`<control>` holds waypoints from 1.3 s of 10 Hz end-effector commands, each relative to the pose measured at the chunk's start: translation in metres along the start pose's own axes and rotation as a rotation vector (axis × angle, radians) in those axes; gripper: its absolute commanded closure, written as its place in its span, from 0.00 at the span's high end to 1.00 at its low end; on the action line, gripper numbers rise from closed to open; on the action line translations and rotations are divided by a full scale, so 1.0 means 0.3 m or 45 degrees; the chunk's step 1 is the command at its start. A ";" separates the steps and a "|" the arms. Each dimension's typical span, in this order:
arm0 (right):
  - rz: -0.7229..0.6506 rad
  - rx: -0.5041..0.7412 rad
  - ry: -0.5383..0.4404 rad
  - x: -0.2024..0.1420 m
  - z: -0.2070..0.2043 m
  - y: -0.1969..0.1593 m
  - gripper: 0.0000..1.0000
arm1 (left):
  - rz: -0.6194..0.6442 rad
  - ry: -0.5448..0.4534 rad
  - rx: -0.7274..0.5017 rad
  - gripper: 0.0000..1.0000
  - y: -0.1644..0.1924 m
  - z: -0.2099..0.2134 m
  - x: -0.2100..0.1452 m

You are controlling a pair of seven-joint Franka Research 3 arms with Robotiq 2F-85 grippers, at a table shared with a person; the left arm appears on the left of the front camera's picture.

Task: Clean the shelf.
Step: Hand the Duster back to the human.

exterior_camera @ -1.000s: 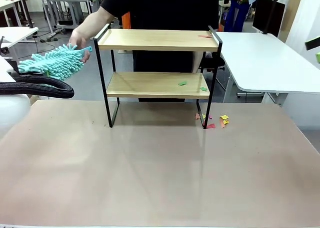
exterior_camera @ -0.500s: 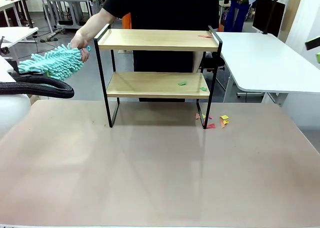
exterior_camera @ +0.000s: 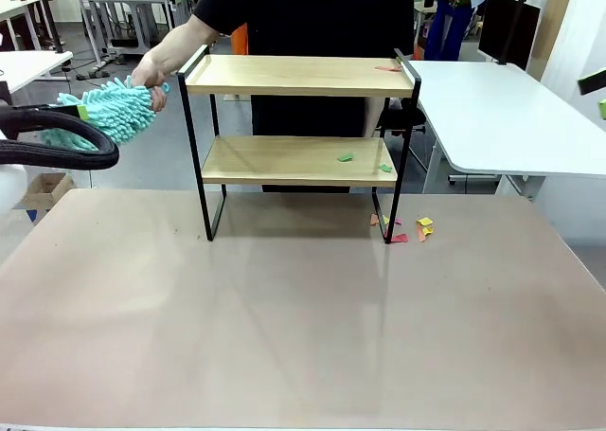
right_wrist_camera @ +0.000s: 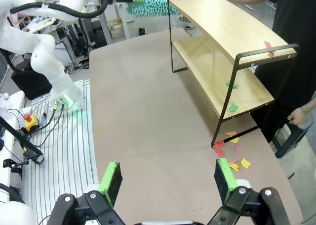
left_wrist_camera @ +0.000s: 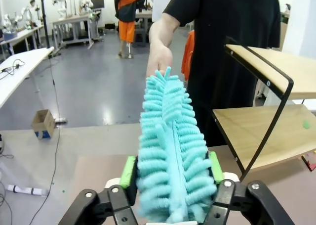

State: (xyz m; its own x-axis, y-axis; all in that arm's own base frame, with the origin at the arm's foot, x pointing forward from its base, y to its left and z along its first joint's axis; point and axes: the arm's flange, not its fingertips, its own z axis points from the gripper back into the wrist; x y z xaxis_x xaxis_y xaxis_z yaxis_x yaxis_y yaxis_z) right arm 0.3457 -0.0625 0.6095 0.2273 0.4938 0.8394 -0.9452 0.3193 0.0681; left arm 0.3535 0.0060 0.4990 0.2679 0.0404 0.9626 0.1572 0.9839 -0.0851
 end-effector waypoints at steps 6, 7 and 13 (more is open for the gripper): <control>0.007 0.001 -0.030 0.008 0.000 0.001 1.00 | 0.394 -0.047 0.027 1.00 0.401 0.195 0.445; 0.007 0.001 -0.030 0.008 0.000 0.001 1.00 | 0.448 -0.038 0.047 1.00 0.465 0.211 0.462; 0.007 0.001 -0.030 0.008 0.000 0.001 1.00 | 0.530 -0.055 0.114 1.00 0.607 0.239 0.416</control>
State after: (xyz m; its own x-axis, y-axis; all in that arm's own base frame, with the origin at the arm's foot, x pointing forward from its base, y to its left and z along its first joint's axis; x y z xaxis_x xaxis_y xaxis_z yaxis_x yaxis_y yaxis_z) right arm 0.3457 -0.0624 0.6095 0.2276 0.4943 0.8389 -0.9451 0.3195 0.0682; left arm 0.3448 0.2070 0.6245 0.2495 0.4553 0.8546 -0.0497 0.8874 -0.4583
